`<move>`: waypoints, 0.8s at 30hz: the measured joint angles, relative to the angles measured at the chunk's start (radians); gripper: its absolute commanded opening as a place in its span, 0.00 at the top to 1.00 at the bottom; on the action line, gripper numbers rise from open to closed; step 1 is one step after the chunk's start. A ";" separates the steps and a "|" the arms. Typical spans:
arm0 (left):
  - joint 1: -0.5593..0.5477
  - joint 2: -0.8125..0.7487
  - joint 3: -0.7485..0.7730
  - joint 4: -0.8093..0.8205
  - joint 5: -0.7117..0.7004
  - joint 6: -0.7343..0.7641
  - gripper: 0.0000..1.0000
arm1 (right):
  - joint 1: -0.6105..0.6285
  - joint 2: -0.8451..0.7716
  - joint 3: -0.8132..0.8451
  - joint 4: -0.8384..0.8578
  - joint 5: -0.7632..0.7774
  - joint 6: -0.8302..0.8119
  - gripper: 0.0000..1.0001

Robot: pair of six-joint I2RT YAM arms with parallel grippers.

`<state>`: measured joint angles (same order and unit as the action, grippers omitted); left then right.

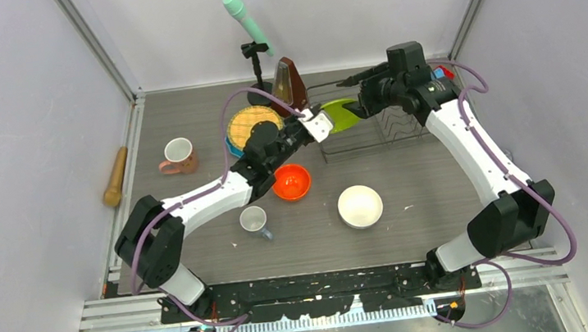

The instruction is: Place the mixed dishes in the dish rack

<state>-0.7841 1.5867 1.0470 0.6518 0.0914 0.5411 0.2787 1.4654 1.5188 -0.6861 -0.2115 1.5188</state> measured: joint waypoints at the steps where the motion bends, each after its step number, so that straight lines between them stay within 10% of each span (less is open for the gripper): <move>1: -0.001 0.001 -0.005 0.012 0.000 0.014 1.00 | 0.000 0.000 -0.004 0.004 0.000 0.002 0.44; 8: -0.020 0.023 -0.008 0.071 -0.010 0.080 1.00 | 0.000 0.000 -0.039 0.015 0.008 0.011 0.61; 12: -0.027 0.032 -0.008 0.093 -0.027 0.104 0.99 | 0.000 0.000 -0.050 0.012 0.018 0.015 0.94; 17: -0.038 0.040 -0.013 0.106 -0.035 0.101 0.37 | 0.000 -0.004 -0.052 0.050 0.039 0.051 1.00; 24: -0.042 0.032 -0.055 0.139 -0.002 0.040 0.14 | -0.016 -0.004 -0.076 0.066 0.109 0.014 1.00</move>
<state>-0.8257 1.6188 0.9916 0.7910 0.0898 0.5812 0.2623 1.4612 1.4429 -0.6205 -0.1020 1.5326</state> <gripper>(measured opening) 0.820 0.105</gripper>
